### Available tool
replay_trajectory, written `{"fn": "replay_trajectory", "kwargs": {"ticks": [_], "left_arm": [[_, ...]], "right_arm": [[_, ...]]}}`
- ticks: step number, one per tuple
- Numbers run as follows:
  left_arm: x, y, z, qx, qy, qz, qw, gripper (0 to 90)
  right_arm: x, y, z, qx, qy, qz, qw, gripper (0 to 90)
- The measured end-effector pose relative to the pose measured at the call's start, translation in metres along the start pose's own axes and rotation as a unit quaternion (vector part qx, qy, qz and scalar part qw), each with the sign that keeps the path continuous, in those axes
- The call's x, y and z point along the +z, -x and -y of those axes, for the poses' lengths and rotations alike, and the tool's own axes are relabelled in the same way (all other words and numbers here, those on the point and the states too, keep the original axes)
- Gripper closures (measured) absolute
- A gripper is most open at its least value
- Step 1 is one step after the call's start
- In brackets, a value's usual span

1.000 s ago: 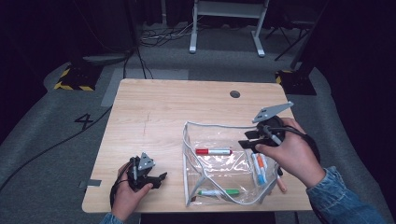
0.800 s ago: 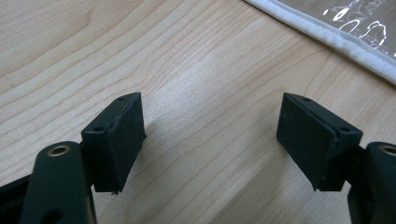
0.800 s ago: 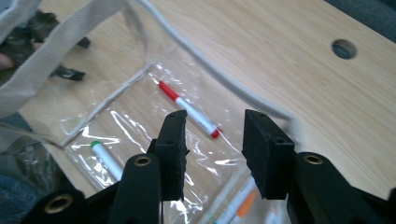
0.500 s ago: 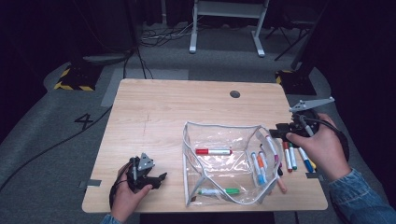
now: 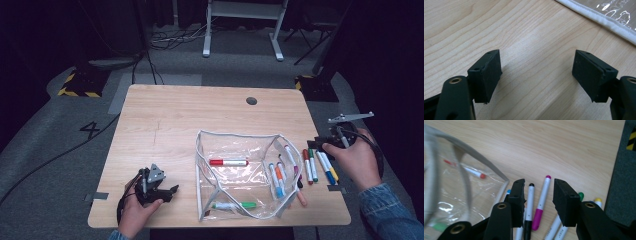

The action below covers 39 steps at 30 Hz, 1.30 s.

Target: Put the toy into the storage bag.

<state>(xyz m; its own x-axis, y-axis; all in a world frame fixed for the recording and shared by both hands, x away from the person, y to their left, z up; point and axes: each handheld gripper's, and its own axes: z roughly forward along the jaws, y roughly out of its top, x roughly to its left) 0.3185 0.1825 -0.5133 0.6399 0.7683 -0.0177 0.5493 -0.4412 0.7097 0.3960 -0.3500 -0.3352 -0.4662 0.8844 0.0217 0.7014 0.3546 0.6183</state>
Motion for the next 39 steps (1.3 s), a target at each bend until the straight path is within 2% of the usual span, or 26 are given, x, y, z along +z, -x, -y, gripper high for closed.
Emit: {"fn": "replay_trajectory", "kwargs": {"ticks": [6,8,9,16,17,24,30,33,37,39], "left_arm": [[0.0,0.0,0.0,-0.01,-0.001,-0.009,0.9999,23.1],[0.0,0.001,0.001,-0.003,-0.009,0.001,1.0,14.5],[0.0,0.003,0.001,-0.001,-0.011,-0.001,0.9999,12.5],[-0.001,0.002,0.002,-0.007,-0.007,-0.005,0.9999,15.4],[-0.001,0.002,0.002,-0.006,-0.008,-0.005,0.9999,15.3],[-0.001,0.002,0.002,-0.007,-0.007,-0.006,0.9999,15.3],[-0.001,0.002,0.002,-0.007,-0.008,-0.006,0.9999,14.8],[-0.001,0.002,0.002,-0.006,-0.008,-0.006,0.9999,14.7],[-0.001,0.002,0.002,-0.006,-0.008,-0.006,0.9999,14.7],[-0.002,0.002,0.002,-0.005,-0.009,-0.007,0.9999,14.7]], "right_arm": [[0.026,0.02,0.021,0.023,-0.025,0.02,0.9992,61.8],[0.036,0.026,0.029,0.033,-0.033,0.025,0.9986,61.8],[0.041,0.028,0.032,0.036,-0.038,0.026,0.9983,61.8],[0.064,0.042,0.048,0.062,-0.054,0.033,0.9961,61.5],[0.071,0.046,0.053,0.069,-0.059,0.037,0.9952,61.4],[0.091,0.061,0.068,0.096,-0.073,0.047,0.9915,61.5],[0.103,0.067,0.077,0.109,-0.087,0.05,0.989,64.7],[0.107,0.067,0.08,0.119,-0.103,0.051,0.9862,68.3],[0.11,0.067,0.081,0.125,-0.11,0.058,0.9843,70.8],[0.111,0.067,0.081,0.129,-0.114,0.066,0.9829,76.3]]}}
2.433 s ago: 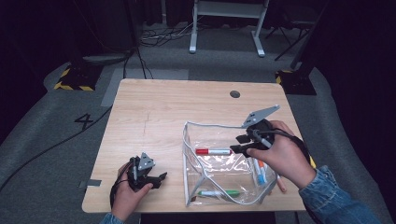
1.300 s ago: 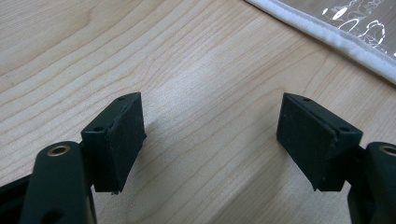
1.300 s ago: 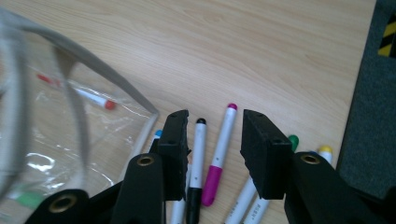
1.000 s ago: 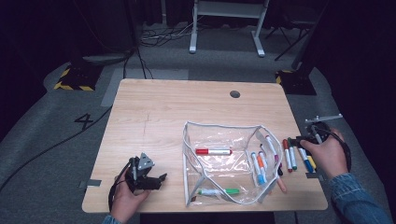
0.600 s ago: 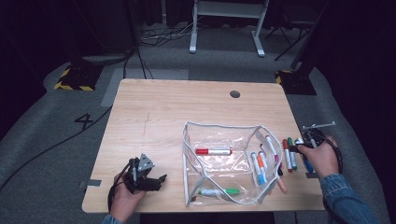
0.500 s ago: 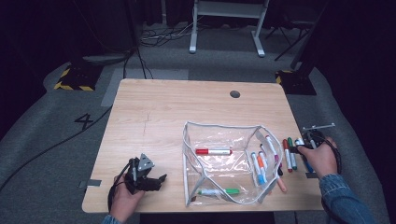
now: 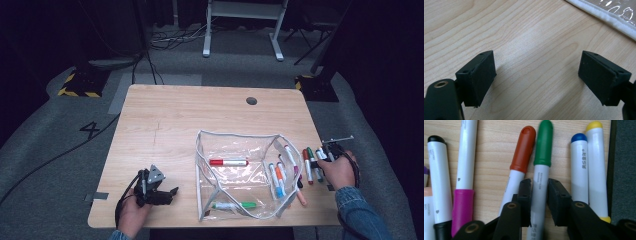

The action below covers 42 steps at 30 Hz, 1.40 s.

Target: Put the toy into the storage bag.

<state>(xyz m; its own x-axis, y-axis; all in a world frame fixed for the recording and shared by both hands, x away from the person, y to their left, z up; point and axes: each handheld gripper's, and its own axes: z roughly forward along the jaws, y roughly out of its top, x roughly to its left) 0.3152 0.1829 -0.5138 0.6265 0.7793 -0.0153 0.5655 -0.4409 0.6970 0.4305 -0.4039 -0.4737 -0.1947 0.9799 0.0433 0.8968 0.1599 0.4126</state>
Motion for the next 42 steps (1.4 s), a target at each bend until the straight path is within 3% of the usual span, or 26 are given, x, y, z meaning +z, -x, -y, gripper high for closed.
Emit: {"fn": "replay_trajectory", "kwargs": {"ticks": [5,10,20,25,31,34,37,38,42], "left_arm": [[0.0,0.0,0.0,-0.002,0.0,0.0,1.0,14.7],[0.0,0.0,0.0,-0.002,0.0,0.0,1.0,14.6],[0.001,0.001,-0.001,0.004,-0.006,0.006,1.0,10.0],[0.004,0.0,-0.002,0.0,-0.019,0.001,0.9998,0.0],[0.004,0.0,-0.002,-0.002,-0.018,0.0,0.9998,0.0],[0.004,0.0,-0.003,-0.002,-0.019,-0.001,0.9998,0.0],[0.004,0.0,-0.003,-0.002,-0.018,-0.002,0.9998,0.0],[0.004,-0.001,-0.003,-0.001,-0.019,-0.003,0.9998,0.0],[0.005,-0.002,-0.003,-0.002,-0.018,-0.002,0.9998,0.0]], "right_arm": [[-0.002,0.0,0.0,0.021,0.006,-0.001,0.9998,77.0],[-0.014,0.0,-0.002,0.025,0.021,-0.005,0.9995,77.1],[-0.064,-0.013,-0.014,-0.011,0.062,-0.022,0.9977,77.0],[-0.09,-0.023,-0.021,-0.033,0.08,-0.034,0.9957,77.0],[-0.117,-0.038,-0.027,-0.062,0.096,-0.049,0.9922,77.1],[-0.14,-0.057,-0.031,-0.095,0.11,-0.066,0.9872,77.1],[-0.15,-0.067,-0.033,-0.114,0.115,-0.071,0.9844,77.0],[-0.159,-0.077,-0.035,-0.131,0.119,-0.073,0.9815,77.1],[-0.174,-0.097,-0.037,-0.16,0.123,-0.086,0.9756,77.0]]}}
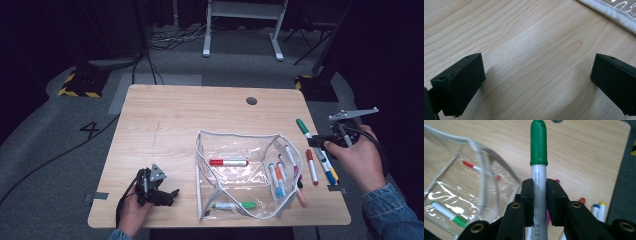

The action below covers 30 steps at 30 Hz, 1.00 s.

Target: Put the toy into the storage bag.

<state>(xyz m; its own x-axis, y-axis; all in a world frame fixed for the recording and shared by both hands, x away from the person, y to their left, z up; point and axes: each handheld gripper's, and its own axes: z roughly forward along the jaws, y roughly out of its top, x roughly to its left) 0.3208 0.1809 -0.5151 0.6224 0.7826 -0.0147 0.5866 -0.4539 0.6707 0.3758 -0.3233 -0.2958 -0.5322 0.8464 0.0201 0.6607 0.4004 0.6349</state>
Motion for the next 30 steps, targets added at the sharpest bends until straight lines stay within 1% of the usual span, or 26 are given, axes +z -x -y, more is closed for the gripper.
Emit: {"fn": "replay_trajectory", "kwargs": {"ticks": [3,6,7,8,14,21,22,24,25,26,30], "left_arm": [[0.0,0.0,0.0,0.0,0.0,-0.002,1.0,0.0],[0.0,0.0,0.0,-0.002,0.0,-0.002,1.0,0.0],[0.0,0.0,0.0,-0.002,0.0,-0.002,1.0,0.0],[0.0,0.0,0.0,-0.002,0.0,-0.002,1.0,0.0],[0.0,-0.001,0.0,-0.001,0.0,-0.002,1.0,0.0],[0.0,-0.001,0.0,-0.003,0.0,-0.001,1.0,0.0],[0.0,-0.001,0.0,-0.004,0.0,-0.001,1.0,0.0],[0.0,-0.001,0.0,-0.004,0.0,-0.001,1.0,0.0],[0.0,-0.001,0.0,-0.003,-0.001,-0.001,1.0,0.0],[0.0,-0.002,-0.001,-0.003,-0.001,-0.003,1.0,0.0],[0.001,-0.002,-0.001,-0.002,-0.001,-0.002,1.0,0.0]], "right_arm": [[-0.005,-0.017,-0.007,-0.021,0.001,-0.018,0.9996,77.1],[-0.007,-0.035,-0.014,-0.043,0.001,-0.04,0.9983,77.0],[-0.007,-0.035,-0.014,-0.043,0.001,-0.04,0.9983,77.0],[-0.007,-0.046,-0.018,-0.058,-0.002,-0.053,0.9969,77.1],[-0.006,-0.071,-0.026,-0.088,-0.009,-0.084,0.9925,77.1],[0.001,-0.099,-0.032,-0.127,-0.025,-0.109,0.9855,77.0],[0.003,-0.103,-0.032,-0.132,-0.027,-0.11,0.9847,77.0],[0.006,-0.109,-0.034,-0.141,-0.035,-0.116,0.9827,77.0],[0.006,-0.109,-0.034,-0.141,-0.035,-0.116,0.9827,77.0],[0.009,-0.115,-0.035,-0.148,-0.04,-0.12,0.9809,77.0],[0.018,-0.126,-0.036,-0.162,-0.053,-0.131,0.9765,77.1]]}}
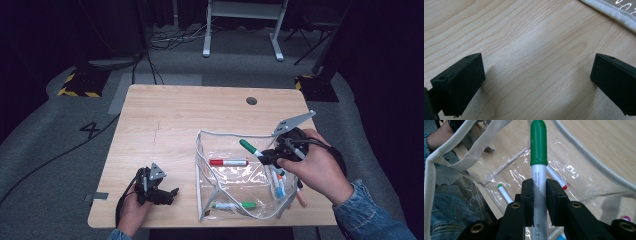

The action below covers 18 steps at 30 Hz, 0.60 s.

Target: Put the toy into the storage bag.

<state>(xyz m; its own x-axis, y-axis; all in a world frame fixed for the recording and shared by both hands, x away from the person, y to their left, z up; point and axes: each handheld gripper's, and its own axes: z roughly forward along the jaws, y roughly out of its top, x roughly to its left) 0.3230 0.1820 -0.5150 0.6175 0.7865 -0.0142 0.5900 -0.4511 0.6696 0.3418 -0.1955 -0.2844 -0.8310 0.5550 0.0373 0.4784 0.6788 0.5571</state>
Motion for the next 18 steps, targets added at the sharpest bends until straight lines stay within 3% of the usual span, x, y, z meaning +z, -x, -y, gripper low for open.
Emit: {"fn": "replay_trajectory", "kwargs": {"ticks": [7,18], "left_arm": [[0.0,0.0,0.0,-0.001,0.0,-0.001,1.0,0.0],[0.0,0.0,0.0,0.0,0.0,0.0,1.0,0.0]], "right_arm": [[0.016,-0.01,-0.007,-0.014,-0.014,-0.018,0.9996,77.1],[0.047,-0.023,-0.014,-0.034,-0.059,-0.041,0.9969,77.0]]}}
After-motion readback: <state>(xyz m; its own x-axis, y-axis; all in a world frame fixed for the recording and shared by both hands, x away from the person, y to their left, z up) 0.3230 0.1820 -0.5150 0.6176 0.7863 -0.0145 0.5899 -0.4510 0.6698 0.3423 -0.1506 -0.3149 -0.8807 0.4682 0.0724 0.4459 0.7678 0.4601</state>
